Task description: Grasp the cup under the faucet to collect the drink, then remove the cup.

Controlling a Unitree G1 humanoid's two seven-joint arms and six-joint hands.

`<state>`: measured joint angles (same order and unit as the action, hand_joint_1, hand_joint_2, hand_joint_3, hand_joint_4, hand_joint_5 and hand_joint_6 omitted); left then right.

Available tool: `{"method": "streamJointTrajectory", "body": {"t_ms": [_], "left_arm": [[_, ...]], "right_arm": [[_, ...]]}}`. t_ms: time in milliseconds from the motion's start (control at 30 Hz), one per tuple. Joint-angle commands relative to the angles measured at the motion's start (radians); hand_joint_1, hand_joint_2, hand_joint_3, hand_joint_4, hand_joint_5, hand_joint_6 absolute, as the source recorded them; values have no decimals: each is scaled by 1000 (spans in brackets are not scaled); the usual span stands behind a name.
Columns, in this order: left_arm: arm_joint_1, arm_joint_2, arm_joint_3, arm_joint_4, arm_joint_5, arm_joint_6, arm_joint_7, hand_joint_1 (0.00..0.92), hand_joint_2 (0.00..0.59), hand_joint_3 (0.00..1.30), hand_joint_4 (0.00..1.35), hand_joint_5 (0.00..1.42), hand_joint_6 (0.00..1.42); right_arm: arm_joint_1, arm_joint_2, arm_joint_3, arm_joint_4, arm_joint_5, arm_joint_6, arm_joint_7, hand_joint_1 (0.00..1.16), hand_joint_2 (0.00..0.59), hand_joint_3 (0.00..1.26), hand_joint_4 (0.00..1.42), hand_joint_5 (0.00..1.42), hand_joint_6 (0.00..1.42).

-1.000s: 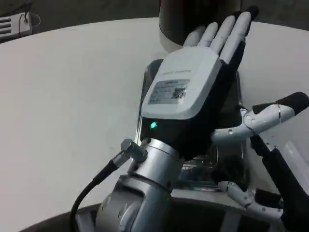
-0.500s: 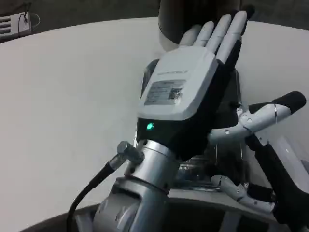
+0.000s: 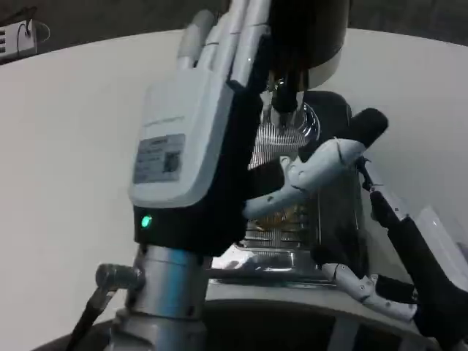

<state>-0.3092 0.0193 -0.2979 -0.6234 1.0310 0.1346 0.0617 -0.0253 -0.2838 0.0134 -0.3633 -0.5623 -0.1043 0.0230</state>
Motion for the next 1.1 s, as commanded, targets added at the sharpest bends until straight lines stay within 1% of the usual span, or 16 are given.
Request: {"method": "streamJointTrajectory", "body": {"t_ms": [33, 200, 467, 700, 833, 967, 1100], "left_arm": [[87, 23, 53, -62, -1, -13, 7, 0, 159, 0, 0, 90, 0], [195, 46, 94, -95, -14, -28, 1, 0, 160, 0, 0, 93, 0], [352, 86, 119, -110, -6, -60, 5, 0, 159, 0, 0, 99, 0], [536, 110, 146, -92, -13, -141, 108, 0, 158, 0, 0, 141, 20], [624, 136, 170, -64, -11, -185, 158, 0, 159, 0, 0, 144, 21], [674, 152, 192, -25, -18, -211, 190, 0, 163, 0, 0, 146, 23], [694, 166, 198, 18, -18, -227, 202, 0, 164, 0, 0, 148, 24]], "right_arm": [[-8, -1, 3, 17, 16, -10, -11, 484, 280, 0, 11, 86, 231], [-20, -6, 3, 36, 35, -26, -12, 488, 279, 0, 11, 86, 233], [-42, -11, 11, 66, 63, -47, -10, 492, 278, 0, 6, 86, 242], [-72, -14, 16, 95, 92, -72, -4, 514, 276, 0, 11, 90, 252], [-100, -12, 25, 118, 107, -77, 2, 530, 266, 0, 11, 98, 252], [-132, -8, 32, 149, 121, -79, 0, 530, 263, 0, 11, 98, 252], [-158, -4, 42, 175, 133, -77, -3, 529, 262, 0, 11, 98, 252]]}}
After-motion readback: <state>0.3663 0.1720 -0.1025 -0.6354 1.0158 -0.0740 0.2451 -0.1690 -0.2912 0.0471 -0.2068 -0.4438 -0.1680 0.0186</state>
